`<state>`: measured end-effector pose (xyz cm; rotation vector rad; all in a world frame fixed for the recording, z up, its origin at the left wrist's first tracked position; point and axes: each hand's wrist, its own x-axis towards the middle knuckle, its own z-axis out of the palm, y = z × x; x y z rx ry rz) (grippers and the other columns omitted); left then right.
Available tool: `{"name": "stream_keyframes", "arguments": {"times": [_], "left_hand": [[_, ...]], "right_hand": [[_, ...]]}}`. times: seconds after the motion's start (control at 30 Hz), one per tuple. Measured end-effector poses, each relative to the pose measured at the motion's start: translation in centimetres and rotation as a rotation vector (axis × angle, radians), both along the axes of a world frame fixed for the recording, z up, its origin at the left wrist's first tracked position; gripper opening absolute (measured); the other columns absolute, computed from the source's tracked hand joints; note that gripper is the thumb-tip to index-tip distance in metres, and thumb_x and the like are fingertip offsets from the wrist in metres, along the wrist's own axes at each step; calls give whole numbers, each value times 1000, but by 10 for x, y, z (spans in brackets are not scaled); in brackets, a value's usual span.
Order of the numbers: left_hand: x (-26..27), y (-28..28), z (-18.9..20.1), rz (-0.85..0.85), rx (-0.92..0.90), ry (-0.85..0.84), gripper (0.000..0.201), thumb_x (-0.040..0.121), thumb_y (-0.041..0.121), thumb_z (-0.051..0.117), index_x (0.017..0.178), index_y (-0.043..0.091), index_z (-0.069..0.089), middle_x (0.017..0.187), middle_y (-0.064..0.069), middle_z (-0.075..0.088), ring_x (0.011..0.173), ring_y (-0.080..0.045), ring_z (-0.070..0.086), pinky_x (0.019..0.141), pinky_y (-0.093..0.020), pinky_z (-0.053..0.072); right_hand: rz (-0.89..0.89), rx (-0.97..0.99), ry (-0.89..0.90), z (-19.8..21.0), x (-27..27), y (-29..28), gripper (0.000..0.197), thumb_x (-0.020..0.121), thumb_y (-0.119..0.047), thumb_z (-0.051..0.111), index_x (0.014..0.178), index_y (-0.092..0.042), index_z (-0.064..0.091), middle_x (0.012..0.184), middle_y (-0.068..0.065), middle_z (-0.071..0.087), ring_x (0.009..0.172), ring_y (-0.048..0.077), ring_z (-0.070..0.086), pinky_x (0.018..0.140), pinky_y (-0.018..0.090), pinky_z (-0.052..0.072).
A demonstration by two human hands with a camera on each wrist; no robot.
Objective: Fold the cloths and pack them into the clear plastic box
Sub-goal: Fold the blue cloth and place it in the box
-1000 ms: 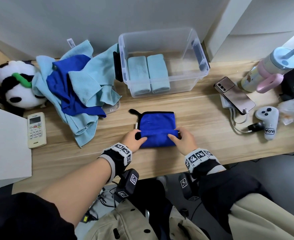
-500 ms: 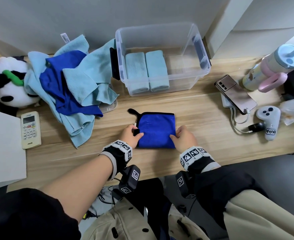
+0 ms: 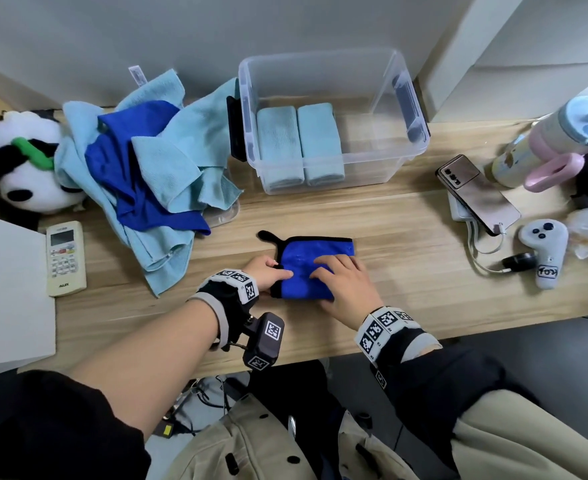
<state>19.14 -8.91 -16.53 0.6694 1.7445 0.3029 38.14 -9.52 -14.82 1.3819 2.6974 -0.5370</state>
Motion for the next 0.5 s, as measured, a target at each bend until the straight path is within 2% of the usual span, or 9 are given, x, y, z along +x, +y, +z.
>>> {"name": "stream_keyframes", "arguments": {"times": [0.07,0.13,0.2,0.27,0.33,0.43,0.5], "left_hand": [[-4,-2,0,62,49,-24,21,81,29,69,84,16,54,86,-6,57,82,-20,53,67,-29,44],[-11,-3,4,157,131,6,21,85,30,64,75,19,49,83,-4,56,80,-19,51,63,-28,41],[-19,-5,8,277,158,2,17,89,26,59,79,19,48,88,-6,57,74,-18,52,59,-24,40],[-25,-8,11,329,124,-16,13,90,26,56,84,20,47,81,-2,57,67,-16,52,56,-24,38],[-29,-11,11,345,120,-30,15,90,24,56,80,22,46,74,1,55,60,-12,50,53,-23,35],[-30,-16,12,318,83,-71,13,92,17,52,81,18,47,72,-2,55,52,-11,52,46,-20,36],[-26,-18,17,280,25,-128,3,94,15,48,92,13,50,73,-4,56,40,-6,56,41,-14,38]], "right_hand": [[26,-9,25,5,-6,3,39,68,-29,64,105,-20,65,107,0,66,101,25,59,93,39,41],[-50,-133,57,10,-11,7,40,79,-31,55,117,-20,60,109,2,66,104,25,58,93,35,41],[-196,-284,128,14,-13,12,42,83,-31,52,124,-23,53,111,3,66,103,25,59,88,34,46],[-356,-380,218,12,-14,18,41,84,-29,53,124,-25,50,113,0,65,103,24,59,86,34,48],[-507,-393,279,7,-14,24,37,84,-27,54,120,-23,52,115,-2,62,105,22,58,86,31,46],[-599,-359,231,2,-14,30,30,86,-27,57,114,-17,58,114,2,61,104,23,57,84,28,43],[-609,-395,179,1,-15,32,31,87,-29,57,115,-16,59,112,4,64,104,24,58,84,30,44]]}}
